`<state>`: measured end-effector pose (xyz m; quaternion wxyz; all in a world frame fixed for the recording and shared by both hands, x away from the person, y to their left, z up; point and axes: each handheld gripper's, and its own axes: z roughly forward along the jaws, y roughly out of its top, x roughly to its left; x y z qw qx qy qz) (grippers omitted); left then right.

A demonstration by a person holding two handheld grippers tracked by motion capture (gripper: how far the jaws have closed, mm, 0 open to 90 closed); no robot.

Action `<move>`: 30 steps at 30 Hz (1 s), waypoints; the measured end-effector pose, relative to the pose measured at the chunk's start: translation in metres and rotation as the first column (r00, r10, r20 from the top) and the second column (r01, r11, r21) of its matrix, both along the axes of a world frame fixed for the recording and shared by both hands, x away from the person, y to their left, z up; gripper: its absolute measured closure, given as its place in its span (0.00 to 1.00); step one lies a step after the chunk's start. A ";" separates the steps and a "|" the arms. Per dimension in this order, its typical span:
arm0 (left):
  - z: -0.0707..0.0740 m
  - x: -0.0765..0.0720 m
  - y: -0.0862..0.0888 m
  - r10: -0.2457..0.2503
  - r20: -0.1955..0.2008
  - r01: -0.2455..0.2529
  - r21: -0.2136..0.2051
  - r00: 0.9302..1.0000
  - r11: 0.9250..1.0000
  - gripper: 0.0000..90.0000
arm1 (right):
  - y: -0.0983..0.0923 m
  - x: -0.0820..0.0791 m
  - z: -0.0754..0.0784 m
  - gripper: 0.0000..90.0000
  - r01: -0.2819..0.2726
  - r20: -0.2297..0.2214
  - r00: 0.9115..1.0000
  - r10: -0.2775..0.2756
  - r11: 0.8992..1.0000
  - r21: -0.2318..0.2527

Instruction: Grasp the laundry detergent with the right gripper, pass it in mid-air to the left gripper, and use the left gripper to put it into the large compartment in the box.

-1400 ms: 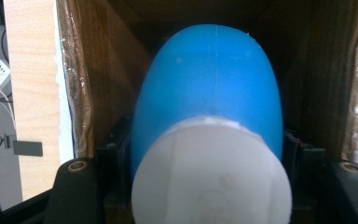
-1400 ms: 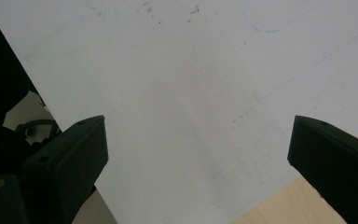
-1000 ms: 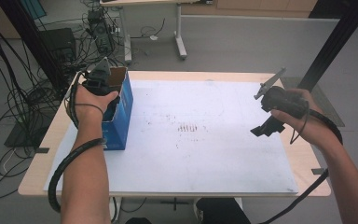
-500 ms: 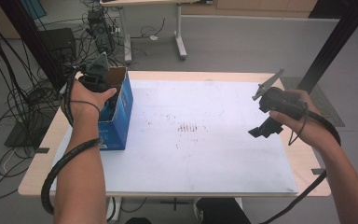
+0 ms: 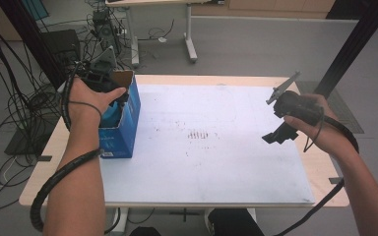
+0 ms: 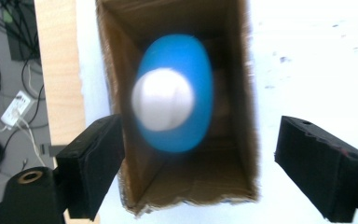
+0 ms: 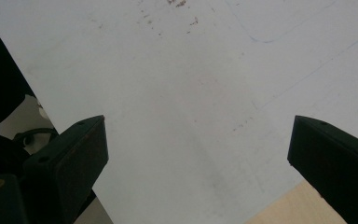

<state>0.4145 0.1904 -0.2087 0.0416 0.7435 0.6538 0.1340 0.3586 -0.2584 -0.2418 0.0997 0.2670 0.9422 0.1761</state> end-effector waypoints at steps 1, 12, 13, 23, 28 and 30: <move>0.002 -0.001 -0.003 -0.007 0.005 0.007 -0.003 1.000 1.000 0.16 | 0.001 0.001 0.000 0.05 0.003 0.000 1.000 -0.003 1.000 -0.001; 0.019 -0.009 -0.040 -0.120 0.024 0.120 -0.004 0.993 0.993 0.07 | 0.009 0.010 0.006 0.05 0.011 -0.007 1.000 -0.011 1.000 -0.012; 0.019 -0.010 -0.043 -0.124 0.027 0.124 -0.008 0.992 0.992 0.07 | 0.010 0.012 0.007 0.05 0.010 -0.008 1.000 -0.010 1.000 -0.014; 0.014 -0.018 -0.089 -0.249 0.010 0.249 -0.024 0.968 0.968 0.05 | 0.008 0.038 0.012 0.06 0.046 -0.021 0.999 -0.047 0.998 -0.038; 0.010 -0.024 -0.108 -0.288 0.011 0.288 -0.044 0.958 0.957 0.04 | 0.005 0.058 0.017 0.05 0.106 -0.024 0.994 -0.107 0.994 -0.031; 0.010 -0.026 -0.113 -0.295 0.008 0.295 -0.047 0.956 0.954 0.03 | 0.004 0.065 0.019 0.05 0.118 -0.030 0.992 -0.119 0.993 -0.030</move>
